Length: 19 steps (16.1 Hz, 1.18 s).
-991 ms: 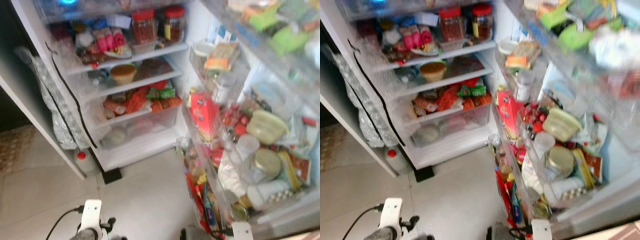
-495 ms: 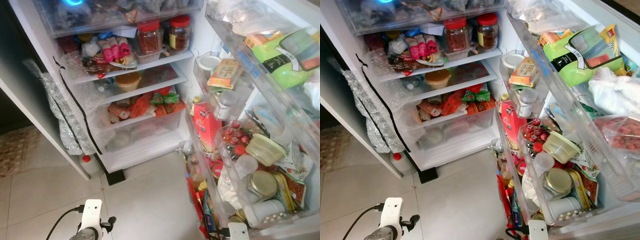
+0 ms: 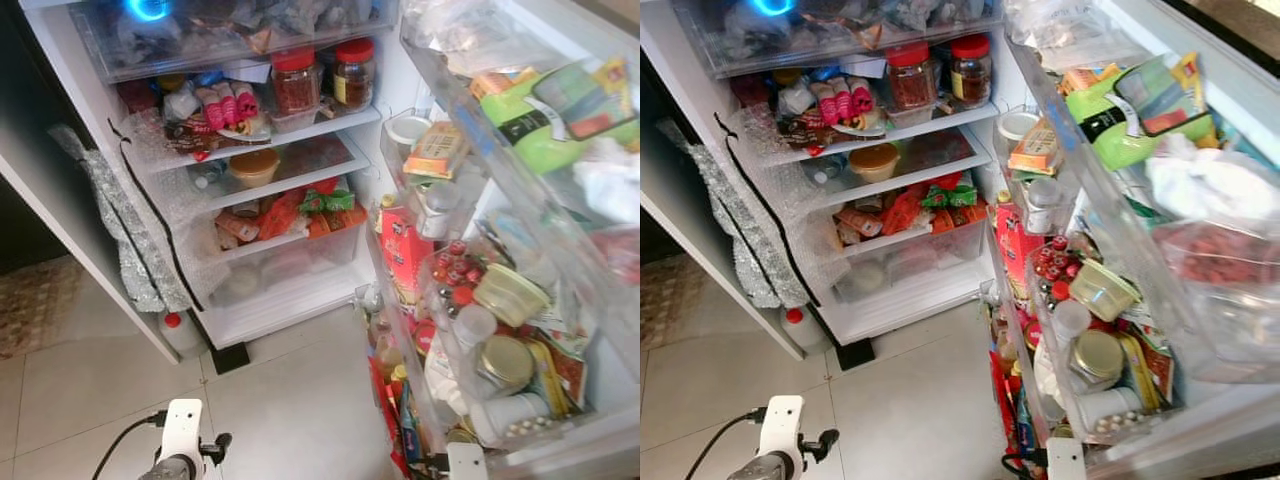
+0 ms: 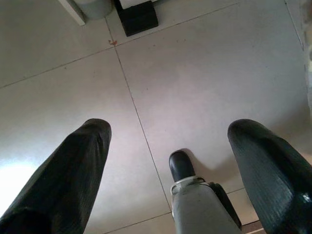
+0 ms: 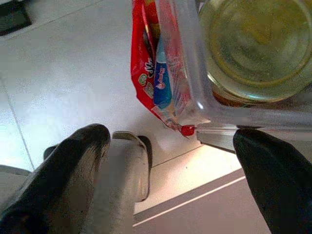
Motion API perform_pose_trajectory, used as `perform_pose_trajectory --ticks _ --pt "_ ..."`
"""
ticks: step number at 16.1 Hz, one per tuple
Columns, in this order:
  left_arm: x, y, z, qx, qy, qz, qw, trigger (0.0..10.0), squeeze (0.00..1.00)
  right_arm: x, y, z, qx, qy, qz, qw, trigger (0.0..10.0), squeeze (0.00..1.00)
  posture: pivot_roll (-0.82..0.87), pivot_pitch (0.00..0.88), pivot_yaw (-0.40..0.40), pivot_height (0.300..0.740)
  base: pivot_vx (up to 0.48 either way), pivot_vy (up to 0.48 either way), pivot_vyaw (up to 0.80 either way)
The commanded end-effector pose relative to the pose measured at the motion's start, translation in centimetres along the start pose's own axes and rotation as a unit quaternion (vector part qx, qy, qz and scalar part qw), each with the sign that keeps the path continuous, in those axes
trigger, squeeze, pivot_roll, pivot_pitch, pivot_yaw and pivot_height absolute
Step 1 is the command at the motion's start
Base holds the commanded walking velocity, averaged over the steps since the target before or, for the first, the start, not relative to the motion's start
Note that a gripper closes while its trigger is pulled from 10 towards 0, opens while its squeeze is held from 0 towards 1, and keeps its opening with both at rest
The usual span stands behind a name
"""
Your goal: Restocking fridge
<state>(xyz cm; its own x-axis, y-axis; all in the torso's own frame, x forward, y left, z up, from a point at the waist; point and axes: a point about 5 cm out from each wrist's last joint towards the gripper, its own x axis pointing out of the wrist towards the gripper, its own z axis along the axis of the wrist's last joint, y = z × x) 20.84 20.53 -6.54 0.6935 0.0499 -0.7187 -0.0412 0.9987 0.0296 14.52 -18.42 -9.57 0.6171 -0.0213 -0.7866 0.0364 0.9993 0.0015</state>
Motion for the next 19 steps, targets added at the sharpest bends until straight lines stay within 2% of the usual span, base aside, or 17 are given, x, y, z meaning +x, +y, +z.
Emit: perform_pose_trajectory --ticks 1,8,19 --pt "-0.24 0.16 -0.98 -0.006 0.016 0.001 1.0 10.0 0.0 0.13 0.26 0.65 -0.006 -0.018 0.007 1.0 10.0 0.0 -0.19 0.064 0.009 0.74 0.0 0.0 0.0" --pt "-0.25 0.12 -1.11 -0.007 0.02 0.0 1.0 10.0 0.0 0.13 0.39 0.66 -0.007 -0.019 0.012 1.0 10.0 0.0 -0.19 0.064 0.008 0.74 -0.037 0.0 0.0" --pt "-0.24 0.19 -1.1 -0.005 0.022 0.0 1.0 10.0 0.0 0.11 0.76 0.44 -0.007 -0.013 0.024 1.0 10.0 0.0 -0.19 0.064 0.008 0.74 -0.303 0.347 0.0"
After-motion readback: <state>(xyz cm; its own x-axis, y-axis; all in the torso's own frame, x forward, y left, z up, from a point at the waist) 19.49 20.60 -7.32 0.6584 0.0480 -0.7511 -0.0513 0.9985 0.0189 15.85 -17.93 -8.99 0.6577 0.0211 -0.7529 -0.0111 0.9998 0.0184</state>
